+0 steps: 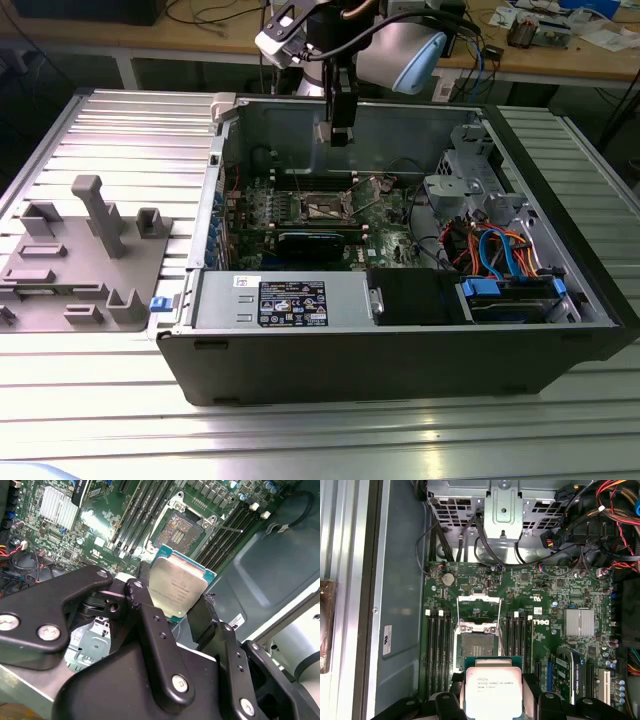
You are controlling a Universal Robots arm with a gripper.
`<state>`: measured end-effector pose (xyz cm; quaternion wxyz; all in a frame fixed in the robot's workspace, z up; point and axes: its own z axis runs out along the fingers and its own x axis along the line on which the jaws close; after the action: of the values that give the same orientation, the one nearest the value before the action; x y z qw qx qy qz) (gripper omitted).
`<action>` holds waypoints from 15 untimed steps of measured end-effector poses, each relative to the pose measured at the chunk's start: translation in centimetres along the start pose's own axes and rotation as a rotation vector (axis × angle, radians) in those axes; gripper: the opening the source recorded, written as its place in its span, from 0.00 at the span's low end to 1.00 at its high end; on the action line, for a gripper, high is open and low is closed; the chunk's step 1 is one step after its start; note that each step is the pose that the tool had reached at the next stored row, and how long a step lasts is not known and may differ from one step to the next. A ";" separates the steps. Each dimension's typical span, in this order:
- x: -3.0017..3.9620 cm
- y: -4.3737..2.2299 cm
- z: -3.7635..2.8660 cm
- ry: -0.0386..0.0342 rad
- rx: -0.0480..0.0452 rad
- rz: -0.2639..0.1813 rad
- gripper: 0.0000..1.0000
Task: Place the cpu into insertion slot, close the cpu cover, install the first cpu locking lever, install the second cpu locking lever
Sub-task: 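Place the cpu into insertion slot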
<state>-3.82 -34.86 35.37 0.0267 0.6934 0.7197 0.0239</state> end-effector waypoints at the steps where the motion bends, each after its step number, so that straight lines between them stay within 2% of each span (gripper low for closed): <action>1: 0.00 0.00 0.00 -0.0007 0.0000 0.000 0.54; 10: 0.00 0.00 0.01 -0.0016 0.0000 0.000 0.54; 15: 0.02 -0.03 0.49 -0.0062 0.0001 0.000 0.54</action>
<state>-3.82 -34.84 34.88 0.0289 0.6933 0.7197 0.0217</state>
